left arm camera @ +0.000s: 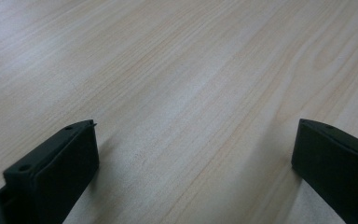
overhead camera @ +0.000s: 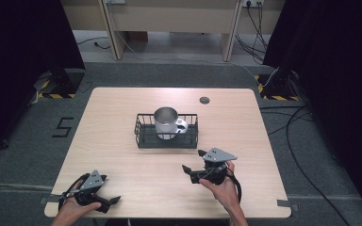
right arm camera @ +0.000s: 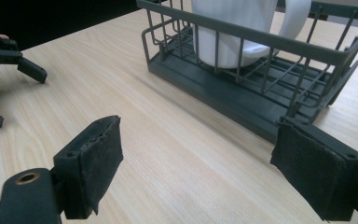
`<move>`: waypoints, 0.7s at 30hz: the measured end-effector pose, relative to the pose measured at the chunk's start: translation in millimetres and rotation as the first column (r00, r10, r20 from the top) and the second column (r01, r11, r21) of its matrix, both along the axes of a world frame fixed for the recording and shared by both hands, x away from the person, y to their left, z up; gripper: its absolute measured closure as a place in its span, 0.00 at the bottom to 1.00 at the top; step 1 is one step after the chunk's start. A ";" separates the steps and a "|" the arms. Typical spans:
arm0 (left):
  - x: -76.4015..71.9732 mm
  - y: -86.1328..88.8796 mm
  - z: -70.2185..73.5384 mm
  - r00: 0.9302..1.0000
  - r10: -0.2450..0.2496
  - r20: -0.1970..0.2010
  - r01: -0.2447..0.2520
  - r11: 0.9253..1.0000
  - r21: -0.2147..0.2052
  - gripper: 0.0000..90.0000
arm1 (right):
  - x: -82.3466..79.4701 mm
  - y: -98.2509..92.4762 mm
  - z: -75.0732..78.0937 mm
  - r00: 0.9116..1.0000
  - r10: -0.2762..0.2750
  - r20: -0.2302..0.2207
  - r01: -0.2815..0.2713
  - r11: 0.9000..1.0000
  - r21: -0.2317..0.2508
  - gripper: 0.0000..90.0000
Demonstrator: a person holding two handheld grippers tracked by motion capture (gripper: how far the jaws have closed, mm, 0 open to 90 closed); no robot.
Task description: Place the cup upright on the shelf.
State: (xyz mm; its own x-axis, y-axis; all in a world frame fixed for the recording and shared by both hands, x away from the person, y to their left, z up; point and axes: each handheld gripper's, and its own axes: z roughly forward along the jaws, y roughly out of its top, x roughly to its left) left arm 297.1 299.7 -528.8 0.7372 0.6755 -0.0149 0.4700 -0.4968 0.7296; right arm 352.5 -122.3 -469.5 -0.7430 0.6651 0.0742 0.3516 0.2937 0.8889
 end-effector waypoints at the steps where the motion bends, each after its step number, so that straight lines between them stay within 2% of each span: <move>1: -0.1 -0.2 -0.1 1.000 0.002 0.000 -0.002 1.000 -0.003 0.00 | -0.7 -1.5 -0.7 1.000 0.000 0.001 0.000 1.000 0.000 0.18; 5: 0.0 0.0 0.0 1.000 0.000 0.000 0.000 1.000 0.000 0.00 | -5.1 -6.6 -5.2 1.000 -0.008 -0.014 0.008 1.000 0.004 0.18; 10: -0.1 -0.1 -0.1 1.000 0.001 0.000 -0.001 1.000 -0.001 0.00 | -9.9 -13.4 -13.2 0.999 -0.022 -0.027 0.022 1.000 -0.019 0.18; 21: 0.0 0.0 0.0 1.000 0.000 0.000 0.000 1.000 0.000 0.00 | -15.1 -19.0 -22.2 0.998 -0.028 -0.049 0.026 0.999 -0.039 0.17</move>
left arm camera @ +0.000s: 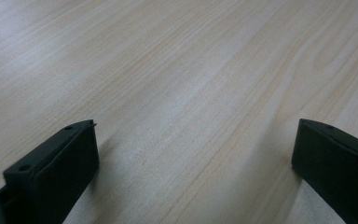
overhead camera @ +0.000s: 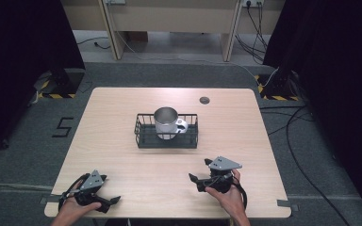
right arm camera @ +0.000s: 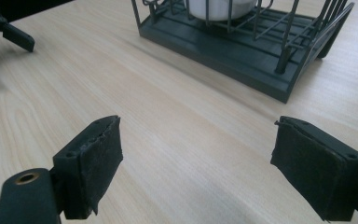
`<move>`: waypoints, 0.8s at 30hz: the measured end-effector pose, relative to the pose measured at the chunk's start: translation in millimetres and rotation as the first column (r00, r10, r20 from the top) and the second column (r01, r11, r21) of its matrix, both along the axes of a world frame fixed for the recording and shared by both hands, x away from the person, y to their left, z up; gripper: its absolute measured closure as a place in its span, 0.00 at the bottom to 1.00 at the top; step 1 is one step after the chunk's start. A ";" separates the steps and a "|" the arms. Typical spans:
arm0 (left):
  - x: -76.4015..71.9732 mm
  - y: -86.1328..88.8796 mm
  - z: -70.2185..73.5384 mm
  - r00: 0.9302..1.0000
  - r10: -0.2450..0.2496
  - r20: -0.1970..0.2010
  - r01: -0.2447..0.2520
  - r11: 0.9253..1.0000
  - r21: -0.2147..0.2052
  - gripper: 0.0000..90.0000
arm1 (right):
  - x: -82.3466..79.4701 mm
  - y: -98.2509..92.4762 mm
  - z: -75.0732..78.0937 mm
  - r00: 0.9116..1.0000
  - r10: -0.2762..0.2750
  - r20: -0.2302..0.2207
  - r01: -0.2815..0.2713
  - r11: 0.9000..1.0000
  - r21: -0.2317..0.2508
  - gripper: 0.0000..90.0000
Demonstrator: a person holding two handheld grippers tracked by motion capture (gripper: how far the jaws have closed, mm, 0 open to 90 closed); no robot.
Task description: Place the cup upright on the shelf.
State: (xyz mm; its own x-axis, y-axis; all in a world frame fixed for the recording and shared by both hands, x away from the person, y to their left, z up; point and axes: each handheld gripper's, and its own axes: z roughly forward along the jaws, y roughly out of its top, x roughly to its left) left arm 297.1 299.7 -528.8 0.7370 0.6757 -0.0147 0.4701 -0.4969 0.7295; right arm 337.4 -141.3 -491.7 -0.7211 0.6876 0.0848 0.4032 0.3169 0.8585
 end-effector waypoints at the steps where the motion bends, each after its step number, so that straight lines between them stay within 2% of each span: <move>1: 0.0 -0.1 0.0 1.000 0.001 0.000 -0.001 1.000 -0.001 0.00 | -0.7 -0.1 -0.4 1.000 0.000 0.000 0.000 1.000 -0.008 0.17; 15: 0.0 -0.1 0.0 1.000 0.001 0.000 -0.001 1.000 -0.001 0.00 | -10.7 -5.3 -11.3 0.999 0.015 -0.034 -0.016 0.999 -0.037 0.18; 24: 0.0 -0.1 0.0 1.000 0.001 0.000 -0.001 1.000 -0.001 0.00 | -14.9 -4.2 -18.7 0.998 0.025 -0.063 -0.030 0.996 -0.089 0.17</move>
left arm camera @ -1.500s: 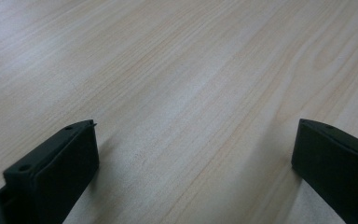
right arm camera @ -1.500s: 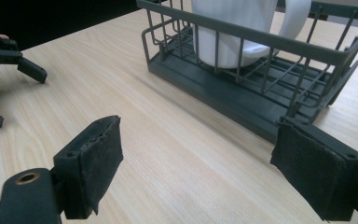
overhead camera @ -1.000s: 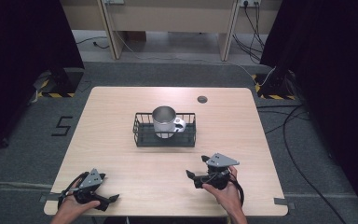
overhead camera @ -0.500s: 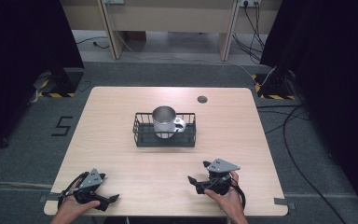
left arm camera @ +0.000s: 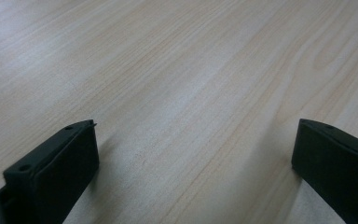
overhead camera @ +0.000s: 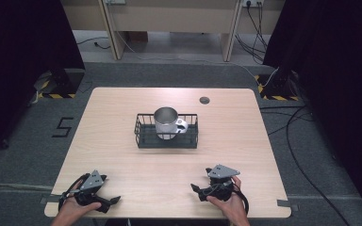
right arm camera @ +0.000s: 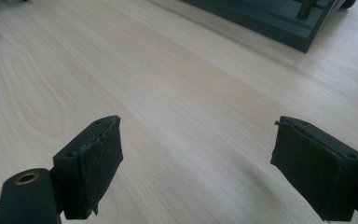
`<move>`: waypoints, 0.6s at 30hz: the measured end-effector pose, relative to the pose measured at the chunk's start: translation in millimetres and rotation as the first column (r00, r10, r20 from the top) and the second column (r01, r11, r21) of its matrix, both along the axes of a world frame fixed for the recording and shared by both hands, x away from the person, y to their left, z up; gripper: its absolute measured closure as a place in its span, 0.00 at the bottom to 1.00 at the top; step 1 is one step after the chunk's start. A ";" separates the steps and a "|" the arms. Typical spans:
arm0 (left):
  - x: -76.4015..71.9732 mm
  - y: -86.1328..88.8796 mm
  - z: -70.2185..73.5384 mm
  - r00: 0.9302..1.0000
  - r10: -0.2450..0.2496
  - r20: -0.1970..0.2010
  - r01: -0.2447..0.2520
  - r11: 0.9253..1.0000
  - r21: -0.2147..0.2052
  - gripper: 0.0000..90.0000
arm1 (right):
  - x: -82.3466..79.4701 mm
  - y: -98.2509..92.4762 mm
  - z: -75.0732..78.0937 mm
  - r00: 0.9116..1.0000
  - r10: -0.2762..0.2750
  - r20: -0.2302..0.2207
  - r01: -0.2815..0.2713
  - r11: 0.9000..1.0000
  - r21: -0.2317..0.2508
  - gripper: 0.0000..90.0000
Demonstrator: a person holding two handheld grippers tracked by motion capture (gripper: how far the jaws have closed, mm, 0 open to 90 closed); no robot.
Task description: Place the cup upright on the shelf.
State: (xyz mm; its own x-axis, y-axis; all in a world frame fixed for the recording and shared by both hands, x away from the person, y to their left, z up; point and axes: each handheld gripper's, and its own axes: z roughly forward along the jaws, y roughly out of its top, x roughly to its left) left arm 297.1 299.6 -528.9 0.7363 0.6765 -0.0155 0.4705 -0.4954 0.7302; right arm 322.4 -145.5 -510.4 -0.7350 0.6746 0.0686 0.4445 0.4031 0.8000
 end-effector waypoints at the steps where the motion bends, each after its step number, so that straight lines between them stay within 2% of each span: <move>1: 0.1 0.1 0.0 1.000 -0.002 0.000 0.002 1.000 0.001 0.00 | -0.4 0.1 -0.6 1.000 0.000 -0.002 0.000 1.000 -0.005 0.17; 12: 0.0 0.0 0.0 1.000 0.000 0.000 0.000 1.000 0.000 0.00 | -3.2 1.9 -9.7 0.999 -0.001 -0.045 -0.004 0.994 -0.111 0.17; 15: 0.0 0.0 0.0 1.000 0.000 0.000 0.000 1.000 0.000 0.00 | -4.5 2.5 -11.2 0.999 0.006 -0.031 -0.011 0.990 -0.141 0.16; 18: -0.1 0.0 0.1 1.000 0.000 -0.001 0.000 1.000 0.001 0.00 | -5.1 3.0 -11.8 1.000 0.004 -0.029 -0.008 0.990 -0.141 0.14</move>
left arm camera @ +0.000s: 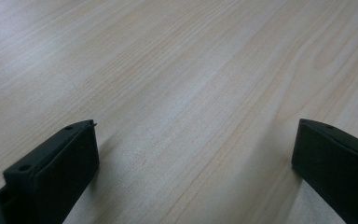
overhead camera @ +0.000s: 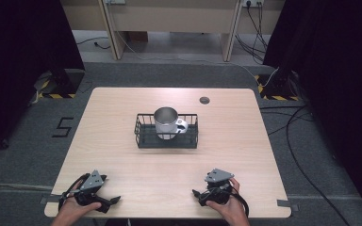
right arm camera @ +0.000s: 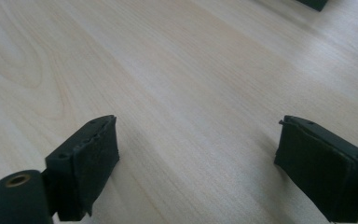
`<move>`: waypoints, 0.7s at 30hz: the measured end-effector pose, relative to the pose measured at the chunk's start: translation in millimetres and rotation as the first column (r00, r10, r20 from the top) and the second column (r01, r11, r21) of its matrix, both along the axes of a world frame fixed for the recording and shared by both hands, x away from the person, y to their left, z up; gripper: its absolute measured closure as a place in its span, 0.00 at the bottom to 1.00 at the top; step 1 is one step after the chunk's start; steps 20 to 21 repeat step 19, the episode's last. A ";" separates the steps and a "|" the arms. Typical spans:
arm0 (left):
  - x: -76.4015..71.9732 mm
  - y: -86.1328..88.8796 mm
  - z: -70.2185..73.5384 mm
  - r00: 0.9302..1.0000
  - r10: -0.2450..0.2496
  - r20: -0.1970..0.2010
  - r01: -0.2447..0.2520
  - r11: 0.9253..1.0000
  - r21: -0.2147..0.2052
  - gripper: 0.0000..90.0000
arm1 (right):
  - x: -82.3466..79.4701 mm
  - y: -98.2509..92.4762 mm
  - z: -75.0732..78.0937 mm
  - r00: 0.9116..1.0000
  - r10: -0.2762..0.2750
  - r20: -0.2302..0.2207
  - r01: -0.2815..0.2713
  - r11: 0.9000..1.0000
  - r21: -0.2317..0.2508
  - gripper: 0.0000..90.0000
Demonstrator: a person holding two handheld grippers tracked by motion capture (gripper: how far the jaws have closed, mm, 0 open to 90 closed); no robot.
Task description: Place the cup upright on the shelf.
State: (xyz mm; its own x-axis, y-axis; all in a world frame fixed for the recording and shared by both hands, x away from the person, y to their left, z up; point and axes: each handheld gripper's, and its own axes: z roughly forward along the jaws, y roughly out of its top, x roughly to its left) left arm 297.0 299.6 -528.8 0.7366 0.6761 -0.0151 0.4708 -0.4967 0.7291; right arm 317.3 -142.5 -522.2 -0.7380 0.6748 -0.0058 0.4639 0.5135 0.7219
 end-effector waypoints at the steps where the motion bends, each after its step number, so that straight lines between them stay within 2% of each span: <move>1: 0.0 -0.1 -0.1 1.000 0.001 0.001 -0.001 1.000 -0.001 0.00 | -0.1 0.1 -0.1 1.000 0.007 -0.004 -0.007 1.000 -0.002 0.12; 21: 0.0 0.0 0.0 1.000 0.000 0.000 0.000 1.000 0.000 0.00 | -0.1 0.2 -0.3 1.000 0.011 -0.006 -0.012 1.000 -0.007 0.10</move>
